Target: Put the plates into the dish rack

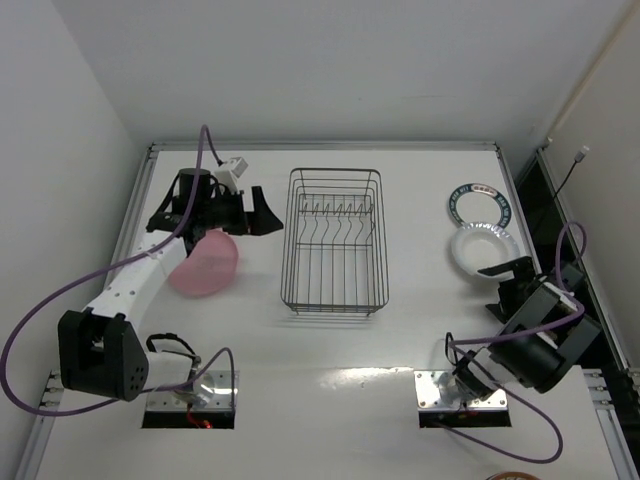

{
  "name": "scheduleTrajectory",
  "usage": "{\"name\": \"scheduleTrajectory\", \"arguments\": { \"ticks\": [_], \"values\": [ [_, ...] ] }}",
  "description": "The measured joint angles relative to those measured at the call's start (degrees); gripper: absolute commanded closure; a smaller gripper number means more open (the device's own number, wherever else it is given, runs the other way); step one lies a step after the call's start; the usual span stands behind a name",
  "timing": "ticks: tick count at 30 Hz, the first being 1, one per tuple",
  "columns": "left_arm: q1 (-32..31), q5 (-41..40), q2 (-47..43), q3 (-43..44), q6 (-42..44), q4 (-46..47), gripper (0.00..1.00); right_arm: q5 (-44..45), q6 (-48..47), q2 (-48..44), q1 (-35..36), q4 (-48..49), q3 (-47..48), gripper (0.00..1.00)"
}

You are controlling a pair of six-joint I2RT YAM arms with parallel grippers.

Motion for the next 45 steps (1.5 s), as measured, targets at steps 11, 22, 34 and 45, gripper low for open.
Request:
{"name": "scheduleTrajectory", "arguments": {
  "ticks": [11,22,34,45],
  "values": [
    [0.0,2.4,2.0,0.0,0.0,0.0,0.00,-9.6,4.4,14.2,-1.4,7.6,6.8,0.22],
    [0.0,2.4,2.0,0.0,0.0,0.0,0.00,-11.1,4.6,21.9,-1.6,10.0,10.3,0.98],
    [0.0,3.0,2.0,0.0,0.0,0.0,0.00,-10.8,1.1,7.2,-1.7,6.3,1.7,1.00],
    [0.0,3.3,2.0,0.0,0.0,0.0,0.00,-7.3,-5.0,-17.3,-1.1,-8.6,1.2,1.00]
  ]
}}
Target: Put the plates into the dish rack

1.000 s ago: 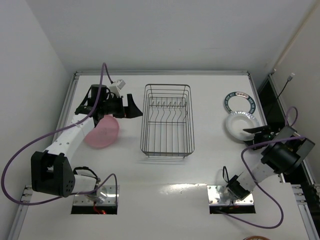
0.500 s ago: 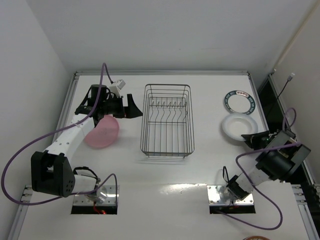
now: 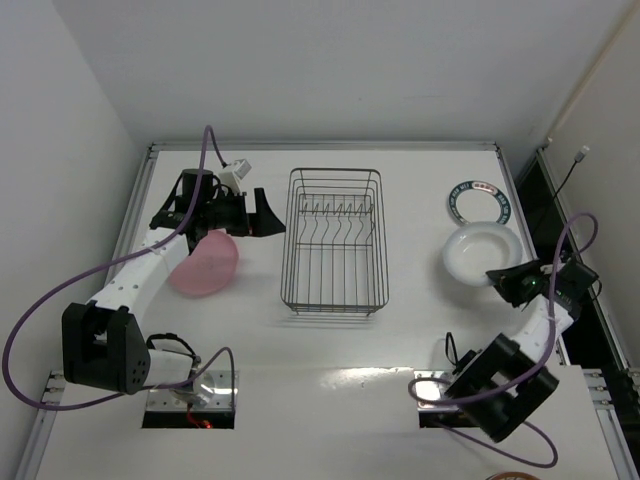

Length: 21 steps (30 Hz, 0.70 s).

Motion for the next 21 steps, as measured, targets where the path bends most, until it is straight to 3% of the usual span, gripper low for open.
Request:
{"name": "scheduleTrajectory", "arguments": {
  "ticks": [4,8,15,21],
  "values": [
    [0.0,0.0,0.0,0.0,0.0,0.0,0.00,-0.4,-0.8,-7.4,1.3,-2.4,3.3,1.00],
    [0.0,0.0,0.0,0.0,0.0,0.0,0.00,0.4,-1.3,-10.4,7.1,-3.0,8.9,1.00],
    [0.0,0.0,0.0,0.0,0.0,0.0,0.00,6.9,-3.1,-8.0,25.0,-5.9,22.3,1.00],
    [0.0,-0.1,0.0,0.0,0.0,0.0,0.00,18.2,-6.5,2.0,42.6,-10.6,35.7,1.00]
  ]
}}
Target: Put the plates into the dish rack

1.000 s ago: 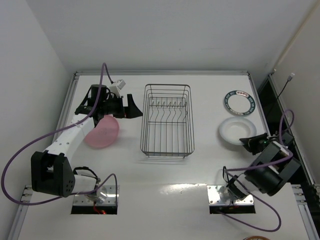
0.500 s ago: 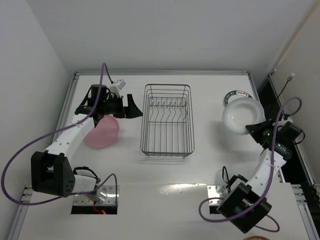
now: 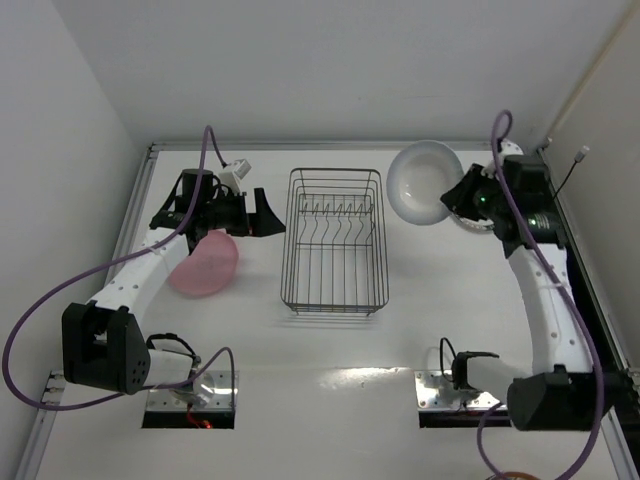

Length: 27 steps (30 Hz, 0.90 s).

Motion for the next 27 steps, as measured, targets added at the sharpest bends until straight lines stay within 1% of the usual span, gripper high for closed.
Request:
{"name": "scheduleTrajectory", "arguments": {
  "ticks": [3,6,9,13,18,22,27],
  "values": [
    [0.0,-0.1,0.0,0.0,0.0,0.0,0.00,8.9,-0.6,6.3,7.8,-1.9,4.1,1.00],
    [0.0,-0.1,0.0,0.0,0.0,0.0,0.00,18.5,0.1,11.5,14.8,-4.9,6.1,1.00],
    [0.0,-0.1,0.0,0.0,0.0,0.0,0.00,26.7,1.7,16.5,20.5,-10.4,9.6,1.00],
    [0.0,-0.1,0.0,0.0,0.0,0.0,0.00,36.3,4.4,24.2,25.9,-14.4,17.1,1.00],
    [0.0,-0.1,0.0,0.0,0.0,0.0,0.00,43.2,7.3,31.0,30.0,-16.7,24.4,1.00],
    [0.0,0.0,0.1,0.0,0.0,0.0,0.00,47.0,9.0,36.5,31.3,-20.0,30.3,1.00],
    [0.0,0.4,0.3,0.0,0.0,0.0,0.00,49.0,11.6,40.0,32.2,-20.9,32.3,1.00]
  ]
}}
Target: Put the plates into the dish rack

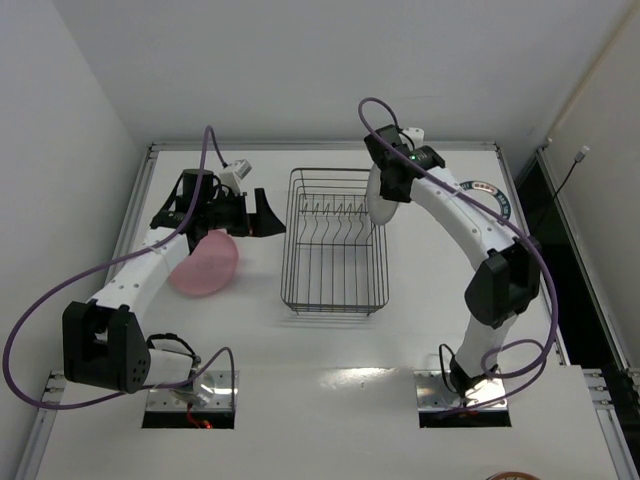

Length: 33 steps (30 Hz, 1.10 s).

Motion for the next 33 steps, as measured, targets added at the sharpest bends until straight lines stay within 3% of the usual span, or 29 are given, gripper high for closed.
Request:
{"name": "scheduleTrajectory", "arguments": {
  "ticks": [23,25,26,28,32,33],
  "values": [
    [0.0,1.2,0.6,0.0,0.0,-0.1,0.00,10.3,6.9,9.0,8.6,-8.3,6.6,1.00],
    [0.0,1.2,0.7,0.0,0.0,-0.1,0.00,10.4,7.4,9.0,8.7,-8.4,6.6,0.92],
    [0.0,1.2,0.7,0.0,0.0,-0.1,0.00,10.3,7.6,9.0,8.7,-8.4,6.5,0.83],
    [0.0,1.2,0.7,0.0,0.0,-0.2,0.00,9.9,7.8,9.0,8.8,-8.1,6.2,0.81],
    [0.0,1.2,0.7,0.0,0.0,-0.2,0.00,7.0,8.1,8.7,9.7,-6.1,5.7,0.63],
    [0.0,1.2,0.7,0.0,0.0,-0.3,0.00,6.4,8.2,8.7,9.9,-5.6,5.7,0.63]
  ]
}}
